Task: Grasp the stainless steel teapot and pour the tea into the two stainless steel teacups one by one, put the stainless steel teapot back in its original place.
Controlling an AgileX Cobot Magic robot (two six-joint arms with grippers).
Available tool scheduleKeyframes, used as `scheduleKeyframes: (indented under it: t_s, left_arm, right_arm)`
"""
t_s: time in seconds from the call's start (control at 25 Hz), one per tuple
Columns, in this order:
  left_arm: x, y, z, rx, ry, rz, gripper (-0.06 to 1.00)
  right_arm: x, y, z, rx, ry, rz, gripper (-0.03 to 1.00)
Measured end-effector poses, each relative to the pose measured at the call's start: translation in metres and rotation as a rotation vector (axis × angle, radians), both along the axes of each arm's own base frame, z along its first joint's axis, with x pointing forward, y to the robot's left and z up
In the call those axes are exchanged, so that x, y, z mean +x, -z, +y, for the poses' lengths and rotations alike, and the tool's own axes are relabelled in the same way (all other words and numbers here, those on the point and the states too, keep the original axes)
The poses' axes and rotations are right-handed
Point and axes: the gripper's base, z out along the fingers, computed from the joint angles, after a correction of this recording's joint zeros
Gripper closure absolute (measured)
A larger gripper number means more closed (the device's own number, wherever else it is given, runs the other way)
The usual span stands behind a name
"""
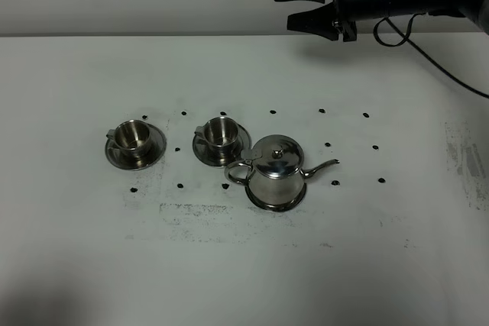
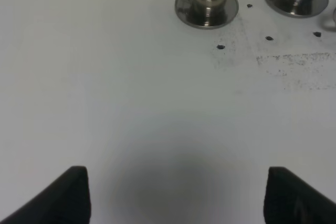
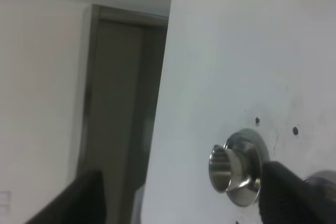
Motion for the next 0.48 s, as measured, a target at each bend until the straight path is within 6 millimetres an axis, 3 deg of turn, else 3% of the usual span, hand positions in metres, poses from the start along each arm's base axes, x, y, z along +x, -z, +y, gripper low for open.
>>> scheduleKeyframes:
  t_s: [0.16, 0.48]
  left_arm:
    - [0.000, 0.000, 0.000, 0.000, 0.000, 0.000, 0.28]
    - [0.000, 0.000, 0.000, 0.000, 0.000, 0.000, 0.28]
  right_arm:
    - [-0.018, -0.032, 0.007, -0.175, -0.068, -0.120, 0.38]
    - [-0.077, -0.111, 0.035, -0.565, -0.142, -0.325, 0.38]
